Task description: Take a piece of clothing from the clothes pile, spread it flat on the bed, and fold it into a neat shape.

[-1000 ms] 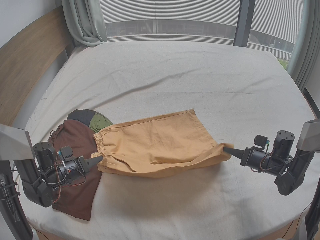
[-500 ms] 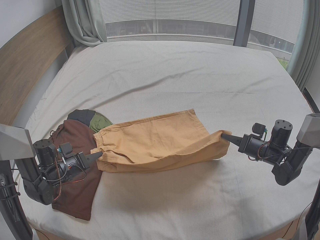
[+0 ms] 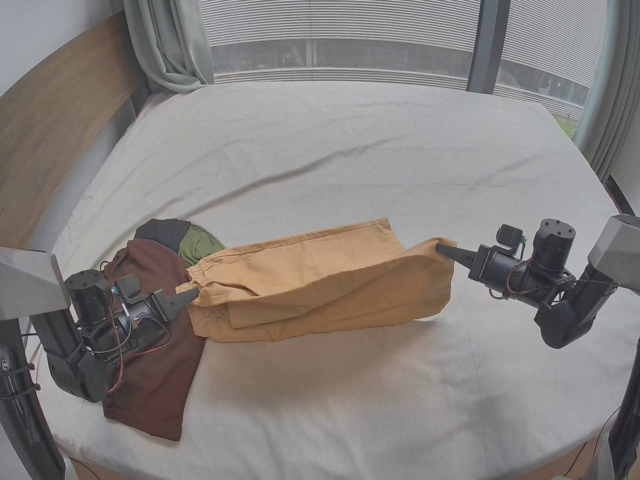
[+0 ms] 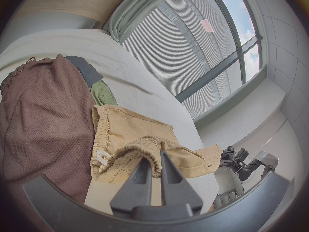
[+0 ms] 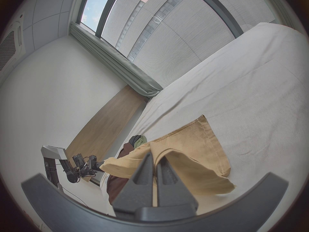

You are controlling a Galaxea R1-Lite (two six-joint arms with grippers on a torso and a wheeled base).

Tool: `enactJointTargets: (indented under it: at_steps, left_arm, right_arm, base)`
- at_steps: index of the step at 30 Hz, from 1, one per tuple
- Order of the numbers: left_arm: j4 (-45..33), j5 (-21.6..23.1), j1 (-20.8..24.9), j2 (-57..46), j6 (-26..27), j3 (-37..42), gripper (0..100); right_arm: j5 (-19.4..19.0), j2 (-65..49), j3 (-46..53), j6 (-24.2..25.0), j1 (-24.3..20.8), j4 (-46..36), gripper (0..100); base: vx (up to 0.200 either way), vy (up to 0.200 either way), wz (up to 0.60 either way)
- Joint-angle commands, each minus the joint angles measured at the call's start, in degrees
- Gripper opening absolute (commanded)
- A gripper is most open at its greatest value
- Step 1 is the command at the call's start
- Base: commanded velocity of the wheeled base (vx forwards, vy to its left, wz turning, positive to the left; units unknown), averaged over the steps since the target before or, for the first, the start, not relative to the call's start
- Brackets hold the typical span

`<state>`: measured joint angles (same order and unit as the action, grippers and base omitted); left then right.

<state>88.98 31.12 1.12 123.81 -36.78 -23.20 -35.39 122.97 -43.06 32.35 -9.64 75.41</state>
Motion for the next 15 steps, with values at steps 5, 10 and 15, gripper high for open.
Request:
enactJointTargets:
  at_steps: [5, 10, 15]
  left_arm:
    - [0.05, -2.12, 0.2, 0.38, -1.72, -2.2, 0]
    - [0.05, -3.17, 0.2, 1.35, -2.16, -3.26, 0]
    - [0.05, -3.26, 0.02, 1.7, -2.24, -3.78, 0]
  right_arm:
    - [-0.03, 1.4, -6.16, -0.01, 0.06, -3.96, 0]
    - [0.06, 2.8, -8.97, -0.19, -0.03, -6.5, 0]
    - [0.06, 5.09, -11.96, -0.19, -0.11, -7.3, 0]
  base:
    - [0.0, 0.0, 0.0]
    - [0.0, 0.0, 0.0]
    - [0.0, 0.0, 0.0]
